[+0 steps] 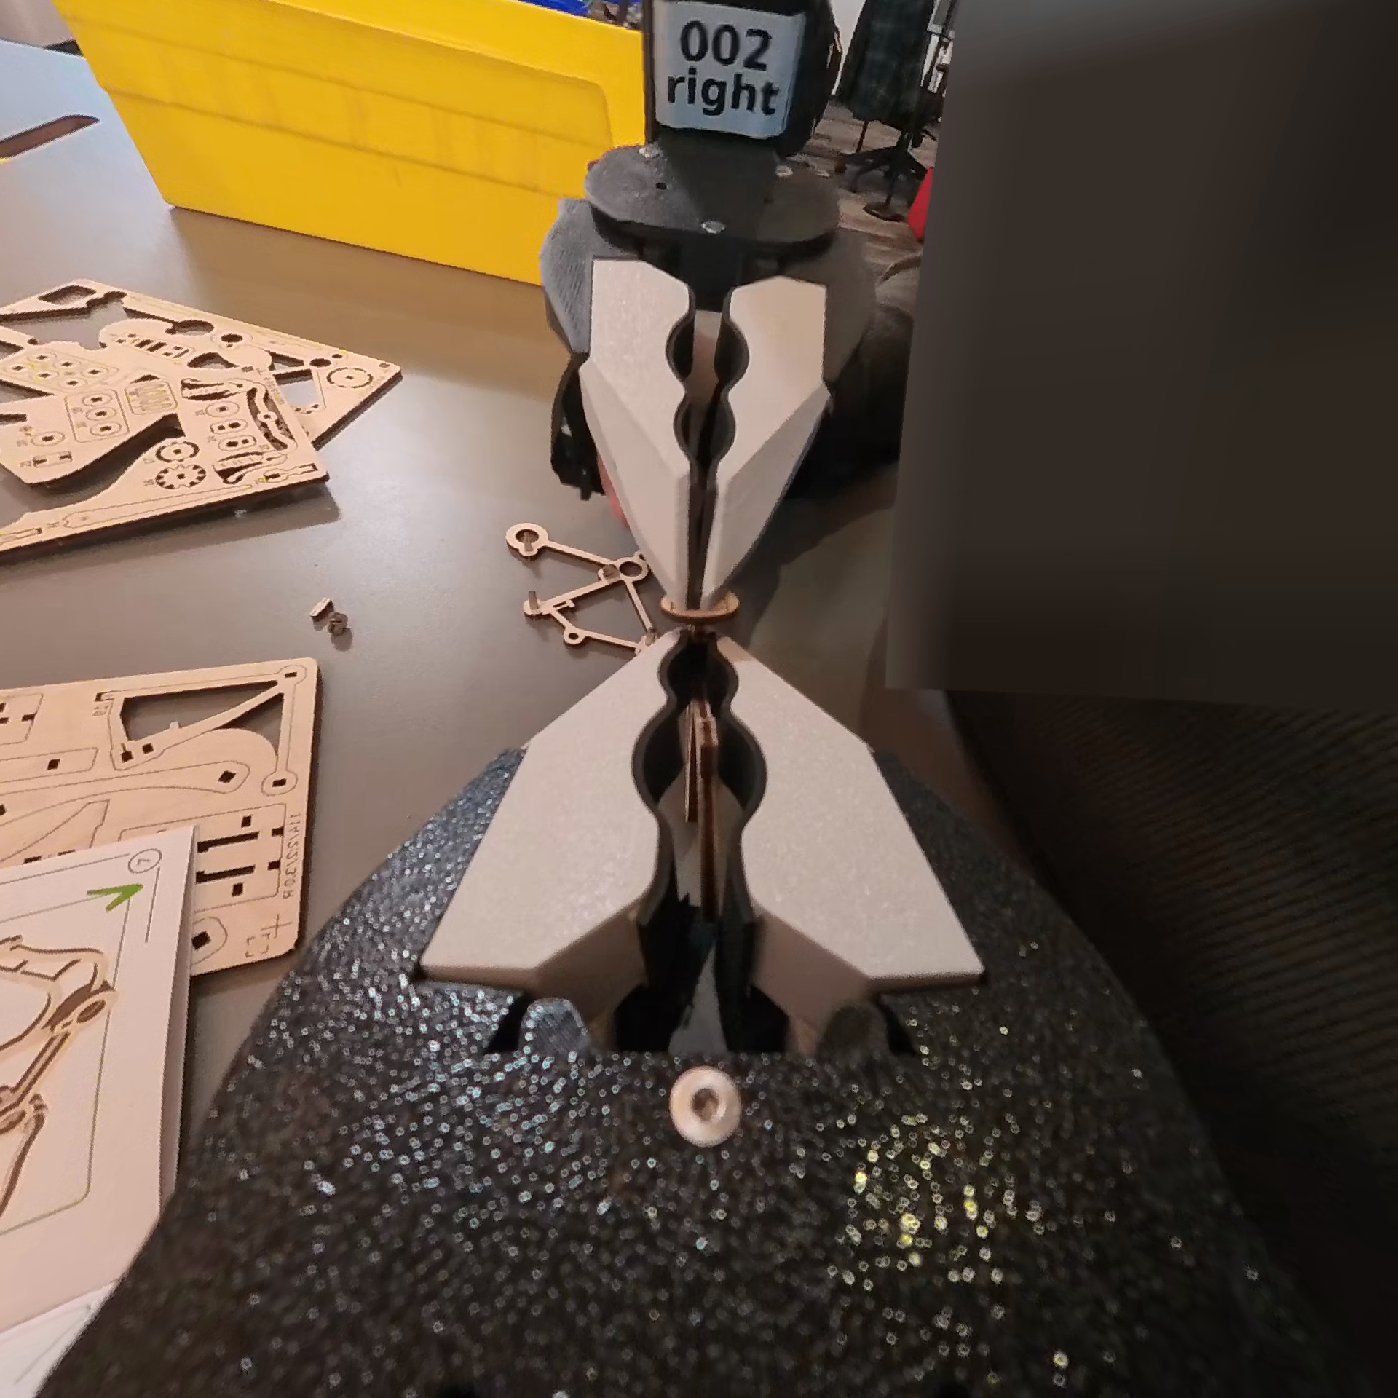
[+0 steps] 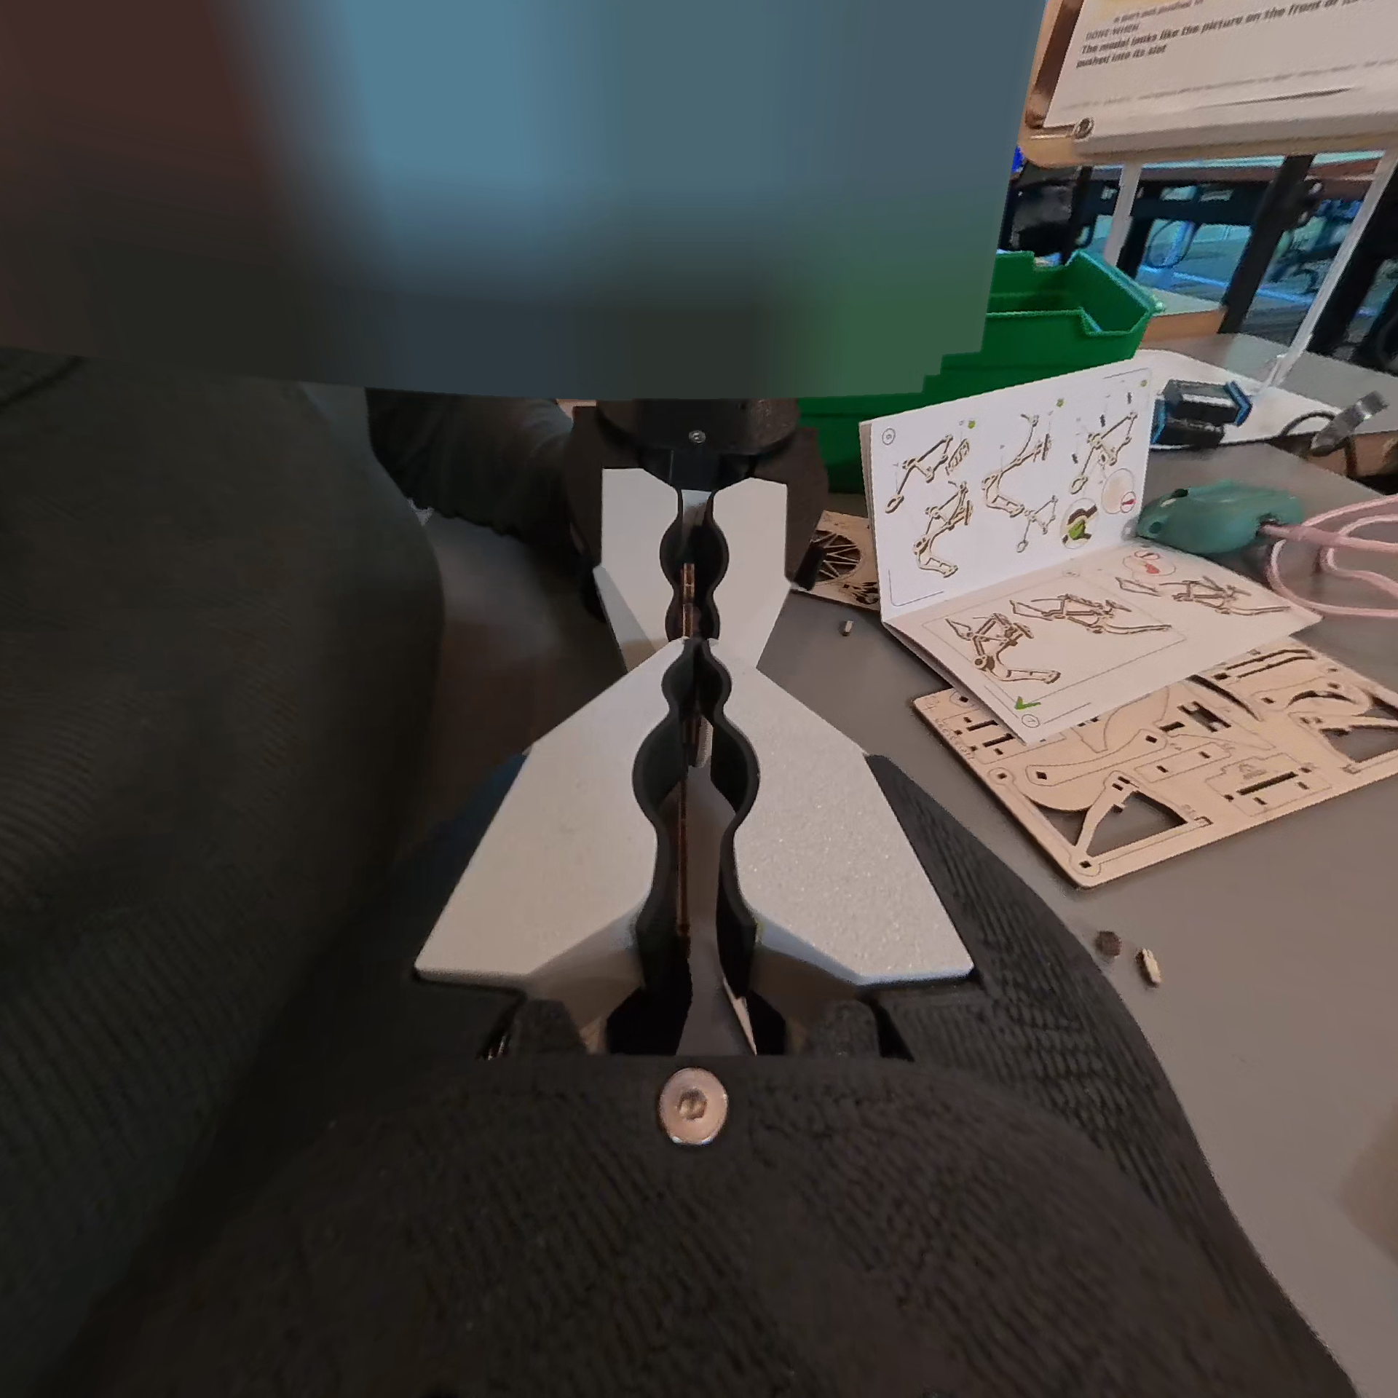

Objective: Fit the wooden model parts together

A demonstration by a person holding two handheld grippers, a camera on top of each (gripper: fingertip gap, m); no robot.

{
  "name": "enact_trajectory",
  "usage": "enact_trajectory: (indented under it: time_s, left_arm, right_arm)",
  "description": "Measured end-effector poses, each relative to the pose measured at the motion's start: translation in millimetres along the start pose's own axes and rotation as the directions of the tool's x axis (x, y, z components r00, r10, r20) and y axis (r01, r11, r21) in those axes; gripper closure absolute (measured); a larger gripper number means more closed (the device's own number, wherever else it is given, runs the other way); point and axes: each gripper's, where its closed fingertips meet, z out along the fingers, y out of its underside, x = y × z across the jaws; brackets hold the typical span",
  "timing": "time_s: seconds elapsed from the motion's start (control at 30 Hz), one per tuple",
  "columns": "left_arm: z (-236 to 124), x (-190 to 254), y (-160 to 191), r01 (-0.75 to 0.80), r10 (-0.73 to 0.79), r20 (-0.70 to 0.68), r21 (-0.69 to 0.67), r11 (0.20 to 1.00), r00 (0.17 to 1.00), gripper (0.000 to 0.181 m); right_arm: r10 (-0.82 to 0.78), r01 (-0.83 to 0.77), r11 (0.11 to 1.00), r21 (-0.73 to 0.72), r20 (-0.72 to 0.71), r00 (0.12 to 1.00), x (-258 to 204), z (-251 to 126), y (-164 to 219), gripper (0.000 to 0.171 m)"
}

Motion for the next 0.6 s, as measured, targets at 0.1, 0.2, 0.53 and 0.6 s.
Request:
enact_trajectory:
  time_s: [0.1, 0.2, 0.53, 0.6]
  left_arm:
    - [-0.3, -1.5, -0.2, 0.016, -0.016, -0.001, 0.002, 1.000, 1.000, 0.181]
    - [-0.2, -1.1, -0.2, 0.007, -0.007, 0.003, 0.001, 1.000, 1.000, 0.181]
    - [-1.3, -1.4, -0.3, 0.020, -0.020, -0.002, 0.005, 1.000, 1.000, 0.181]
    - [-1.3, -2.1, 0.2, 0.027, -0.027, -0.001, 0.001, 1.000, 1.000, 0.181]
  right_arm:
    - [0.015, -0.015, 0.999, 0.030, -0.004, 1.000, 1.5, -3.6, -4.5, 0.171]
    - [0.026, -0.026, 0.999, 0.043, -0.006, 1.000, 4.1, -9.3, -7.5, 0.171]
    - [-0.019, 0.019, 1.000, -0.024, 0.005, 1.000, 0.5, -7.9, 3.2, 0.171]
    - [-0.015, 0.015, 0.999, -0.028, 0.014, 1.000, -0.3, -7.9, 2.1, 0.171]
